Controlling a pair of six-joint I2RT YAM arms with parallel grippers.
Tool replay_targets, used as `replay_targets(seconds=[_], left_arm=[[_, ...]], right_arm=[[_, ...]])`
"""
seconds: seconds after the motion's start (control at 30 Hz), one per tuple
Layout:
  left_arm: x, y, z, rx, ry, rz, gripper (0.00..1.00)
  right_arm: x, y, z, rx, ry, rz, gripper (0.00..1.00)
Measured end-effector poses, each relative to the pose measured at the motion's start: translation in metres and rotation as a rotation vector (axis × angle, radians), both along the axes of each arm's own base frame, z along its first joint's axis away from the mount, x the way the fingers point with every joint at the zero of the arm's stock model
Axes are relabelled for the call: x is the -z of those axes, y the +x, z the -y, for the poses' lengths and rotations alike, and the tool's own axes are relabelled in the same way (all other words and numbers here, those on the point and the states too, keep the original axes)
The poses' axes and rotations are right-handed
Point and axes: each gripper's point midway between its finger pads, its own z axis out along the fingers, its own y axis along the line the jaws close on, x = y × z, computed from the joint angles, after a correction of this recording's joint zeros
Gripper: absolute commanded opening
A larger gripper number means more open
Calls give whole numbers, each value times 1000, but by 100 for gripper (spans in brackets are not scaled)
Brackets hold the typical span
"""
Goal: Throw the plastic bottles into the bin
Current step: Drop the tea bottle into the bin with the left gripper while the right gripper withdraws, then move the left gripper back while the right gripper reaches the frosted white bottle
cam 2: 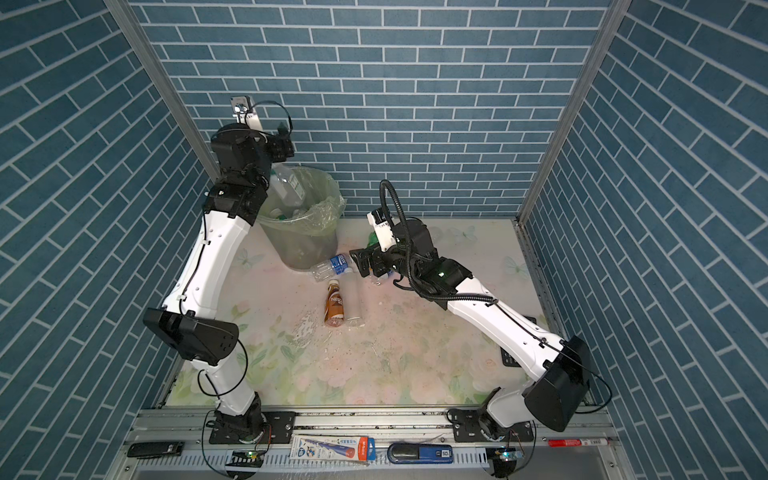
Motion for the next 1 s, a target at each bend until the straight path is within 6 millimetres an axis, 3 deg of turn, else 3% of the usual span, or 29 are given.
replay_targets(seconds=[0.03, 0.1, 0.17, 0.4, 0.53, 0.6, 0.77, 0.9, 1.0], left_arm=[[21, 2, 7, 23, -5, -47, 99], [44, -2, 19, 63, -22, -107, 99], [47, -9, 30, 99, -42, -125, 99], [-15, -61, 53, 207, -109, 3, 99], [-25, -77, 59, 243, -147, 28, 99], [-16, -77, 64, 258, -163, 7, 99], [31, -78, 91, 328, -188, -103, 99], [64, -94, 115, 400, -203, -189, 99], [80, -110, 120, 437, -228, -233, 99]], right_arm=[[0, 0, 0, 0, -1, -1, 99], [0, 0, 0, 0, 0, 0, 99], [0, 0, 0, 0, 0, 0, 99], [0, 0, 0, 0, 2, 1, 99], [1, 1, -1, 1, 8, 3, 99], [3, 1, -1, 1, 6, 1, 99], [14, 0, 4, 17, -8, -10, 99], [23, 0, 15, 47, -10, -31, 99], [31, 2, 24, 74, -12, -51, 99]])
